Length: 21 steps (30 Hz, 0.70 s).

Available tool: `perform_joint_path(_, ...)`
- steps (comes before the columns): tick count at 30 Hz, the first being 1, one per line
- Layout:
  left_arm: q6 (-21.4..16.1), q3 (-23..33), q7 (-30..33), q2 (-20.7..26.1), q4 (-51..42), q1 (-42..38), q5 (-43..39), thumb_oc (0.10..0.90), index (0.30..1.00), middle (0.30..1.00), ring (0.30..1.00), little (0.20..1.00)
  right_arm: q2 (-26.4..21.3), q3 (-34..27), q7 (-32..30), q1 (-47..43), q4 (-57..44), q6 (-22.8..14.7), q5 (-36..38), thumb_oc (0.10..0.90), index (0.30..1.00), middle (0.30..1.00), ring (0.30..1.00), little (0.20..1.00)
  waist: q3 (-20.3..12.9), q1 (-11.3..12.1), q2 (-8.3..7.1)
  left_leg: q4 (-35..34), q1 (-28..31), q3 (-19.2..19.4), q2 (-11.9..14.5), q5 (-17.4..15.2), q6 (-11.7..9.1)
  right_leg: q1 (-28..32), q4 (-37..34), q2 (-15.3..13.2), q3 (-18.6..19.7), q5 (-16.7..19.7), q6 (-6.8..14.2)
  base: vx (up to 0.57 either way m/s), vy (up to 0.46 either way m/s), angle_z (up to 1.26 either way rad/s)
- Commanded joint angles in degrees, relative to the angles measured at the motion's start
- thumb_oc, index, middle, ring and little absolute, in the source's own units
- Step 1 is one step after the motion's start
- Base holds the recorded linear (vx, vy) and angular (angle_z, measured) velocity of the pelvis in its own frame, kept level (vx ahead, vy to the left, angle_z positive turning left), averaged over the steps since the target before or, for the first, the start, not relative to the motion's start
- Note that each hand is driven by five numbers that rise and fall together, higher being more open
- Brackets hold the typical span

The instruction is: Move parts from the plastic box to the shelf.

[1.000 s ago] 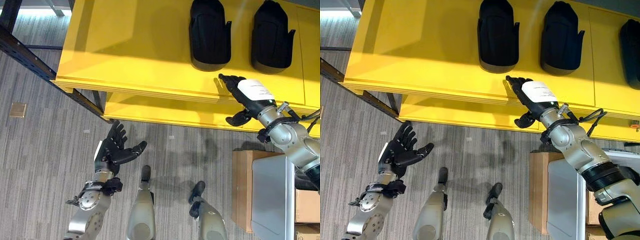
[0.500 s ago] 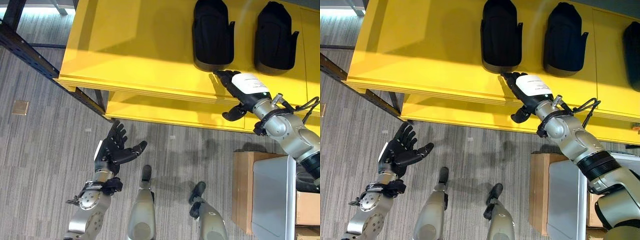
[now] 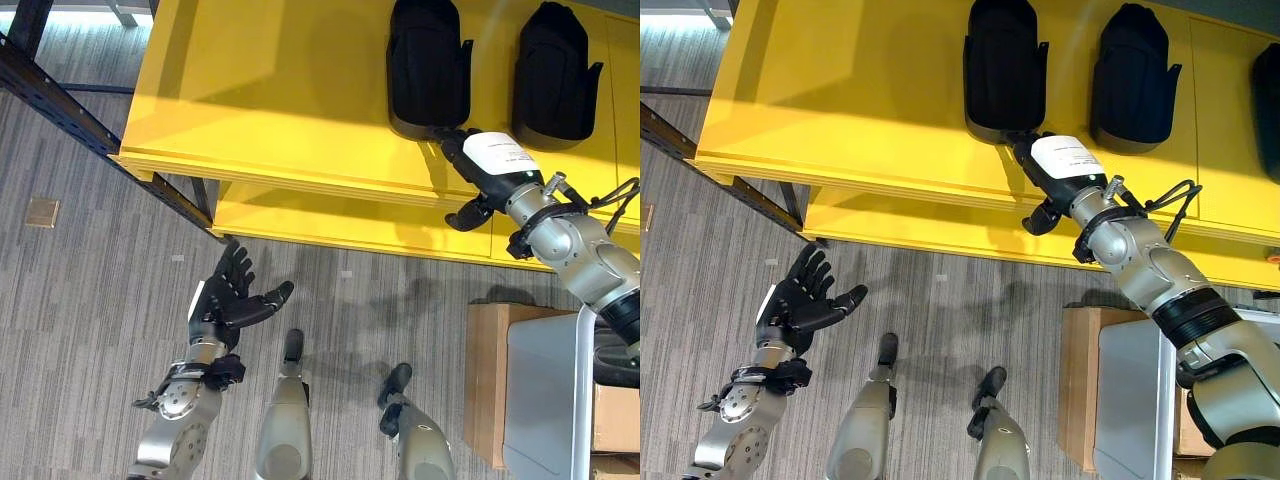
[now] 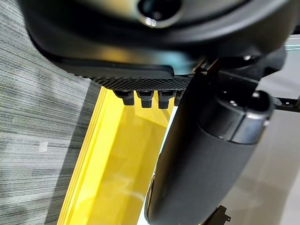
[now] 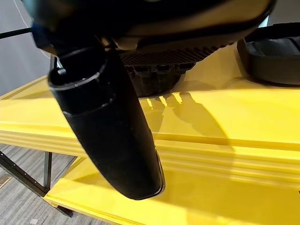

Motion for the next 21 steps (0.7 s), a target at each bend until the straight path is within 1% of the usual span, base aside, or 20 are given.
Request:
perform_joint_path(1, -6.09, 2.29, -0.73, 3.03, -7.01, 1.19, 0.59, 0.900, 1.000, 1.000, 1.000, 1.000, 0.13, 1.86, -2.88, -10.88, 2.05, -1.04, -0.08, 0.900, 1.000, 1.000, 1.000, 1.000, -3.17, 0.37, -0.91, 0.57, 0.15, 2.91, 1.32, -2.85, 1.86, 2.42, 3.39, -1.22, 2.90, -3.11, 1.57, 0.00, 0.000, 0.00)
perform_joint_path(21, -6.73, 2.93, -0.47, 3.19, -7.06, 1.23, -0.07, 0.900, 1.000, 1.000, 1.000, 1.000, 1.51, 3.74, -3.20, -14.75, 3.48, -1.07, 0.32, 0.900, 1.000, 1.000, 1.000, 1.000, -3.01, 1.14, -1.26, 0.40, -0.27, 2.62, 0.99, -2.68, 1.93, 2.46, 2.93, -1.05, 2.55, -2.68, 1.66, 0.00, 0.000, 0.00)
